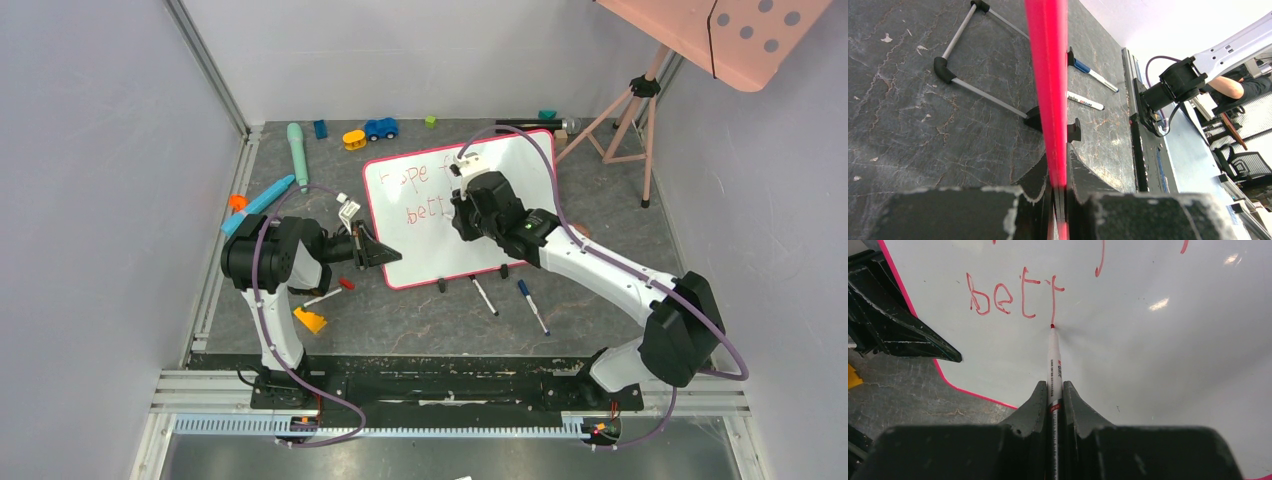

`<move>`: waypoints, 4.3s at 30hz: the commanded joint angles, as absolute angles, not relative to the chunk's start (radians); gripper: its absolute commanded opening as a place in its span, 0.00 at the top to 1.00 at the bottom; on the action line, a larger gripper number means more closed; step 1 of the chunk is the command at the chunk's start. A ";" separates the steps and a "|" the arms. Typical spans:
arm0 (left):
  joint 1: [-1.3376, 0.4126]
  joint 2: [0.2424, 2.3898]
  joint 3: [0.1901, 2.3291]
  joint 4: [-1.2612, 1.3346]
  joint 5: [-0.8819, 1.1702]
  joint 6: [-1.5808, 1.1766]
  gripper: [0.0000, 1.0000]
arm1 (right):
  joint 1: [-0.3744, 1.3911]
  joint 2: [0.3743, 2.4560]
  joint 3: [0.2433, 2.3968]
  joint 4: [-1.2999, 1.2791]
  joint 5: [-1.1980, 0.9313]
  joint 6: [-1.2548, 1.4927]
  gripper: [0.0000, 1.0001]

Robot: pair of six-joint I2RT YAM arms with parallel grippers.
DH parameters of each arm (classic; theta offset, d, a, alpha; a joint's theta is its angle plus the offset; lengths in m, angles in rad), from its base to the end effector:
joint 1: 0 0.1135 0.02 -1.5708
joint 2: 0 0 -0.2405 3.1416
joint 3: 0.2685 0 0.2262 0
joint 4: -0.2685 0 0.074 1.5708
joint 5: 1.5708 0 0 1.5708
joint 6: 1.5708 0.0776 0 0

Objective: Write a sentence on the whiteboard

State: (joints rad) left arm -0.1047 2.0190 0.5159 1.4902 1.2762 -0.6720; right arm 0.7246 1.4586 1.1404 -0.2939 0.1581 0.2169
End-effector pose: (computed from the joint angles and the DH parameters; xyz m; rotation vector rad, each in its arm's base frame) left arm 0.2860 -0.1047 0.1155 0.6228 1.7152 -1.5610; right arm 0.2644 0.2177 0.2547 -0.4638 2.1478 0.3626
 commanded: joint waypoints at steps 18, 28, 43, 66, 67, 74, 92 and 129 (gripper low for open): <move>-0.126 2.027 0.520 1.558 1.333 -0.537 0.98 | 0.719 1.403 1.210 -0.280 0.191 0.220 1.00; -0.126 2.026 0.519 1.557 1.335 -0.537 0.98 | 0.718 1.419 1.206 -0.300 0.216 0.212 1.00; -0.126 2.026 0.518 1.557 1.334 -0.535 0.98 | 0.700 1.453 1.215 -0.295 0.226 0.199 1.00; -0.126 2.026 0.518 1.557 1.334 -0.535 0.98 | 0.663 1.455 1.221 -0.345 0.279 0.203 1.00; -0.126 2.026 0.518 1.558 1.334 -0.534 0.98 | 0.663 1.456 1.224 -0.345 0.276 0.203 1.00; -0.126 2.026 0.518 1.557 1.335 -0.534 0.98 | 0.663 1.474 1.252 -0.340 0.258 0.195 1.00; -0.126 2.026 0.518 1.557 1.336 -0.535 0.98 | 0.663 1.474 1.226 -0.309 0.162 0.198 1.00; -0.126 2.029 0.520 1.557 1.333 -0.537 0.98 | 0.663 1.371 1.176 -0.306 0.178 0.190 1.00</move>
